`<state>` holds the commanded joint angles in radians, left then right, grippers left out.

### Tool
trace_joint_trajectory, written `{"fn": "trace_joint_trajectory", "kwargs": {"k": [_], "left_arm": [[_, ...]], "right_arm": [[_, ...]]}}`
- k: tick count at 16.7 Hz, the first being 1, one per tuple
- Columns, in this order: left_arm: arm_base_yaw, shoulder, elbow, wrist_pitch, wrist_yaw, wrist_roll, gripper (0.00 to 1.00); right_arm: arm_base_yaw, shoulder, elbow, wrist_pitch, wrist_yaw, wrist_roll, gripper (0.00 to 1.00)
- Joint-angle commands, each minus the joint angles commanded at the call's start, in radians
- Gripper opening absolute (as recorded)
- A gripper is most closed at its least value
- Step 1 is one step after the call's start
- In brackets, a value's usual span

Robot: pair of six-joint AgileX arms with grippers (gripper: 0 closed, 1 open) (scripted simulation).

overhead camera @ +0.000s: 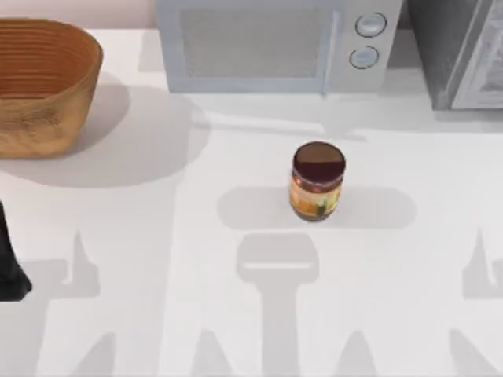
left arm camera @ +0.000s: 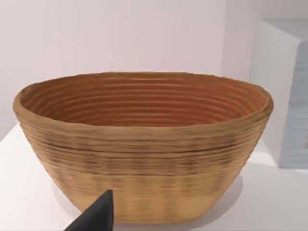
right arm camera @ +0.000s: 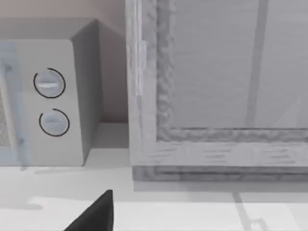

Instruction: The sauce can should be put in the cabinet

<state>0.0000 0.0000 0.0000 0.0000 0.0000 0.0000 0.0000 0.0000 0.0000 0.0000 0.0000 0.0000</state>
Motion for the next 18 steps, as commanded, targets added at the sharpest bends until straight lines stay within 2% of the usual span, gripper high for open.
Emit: {"fn": "trace_joint_trajectory", "kwargs": {"k": [4,7,12,18], "left_arm": [[0.000,0.000,0.000,0.000,0.000,0.000,1.00],[0.000,0.000,0.000,0.000,0.000,0.000,1.00],[0.000,0.000,0.000,0.000,0.000,0.000,1.00],[0.000,0.000,0.000,0.000,0.000,0.000,1.00]], "right_arm": [[0.005,0.029,0.013,0.008,-0.022,-0.002,1.00],[0.018,0.144,0.063,0.037,-0.104,-0.014,1.00],[0.040,0.495,0.212,0.123,-0.331,-0.065,1.00],[0.067,1.063,0.462,0.268,-0.678,-0.181,1.00]]}}
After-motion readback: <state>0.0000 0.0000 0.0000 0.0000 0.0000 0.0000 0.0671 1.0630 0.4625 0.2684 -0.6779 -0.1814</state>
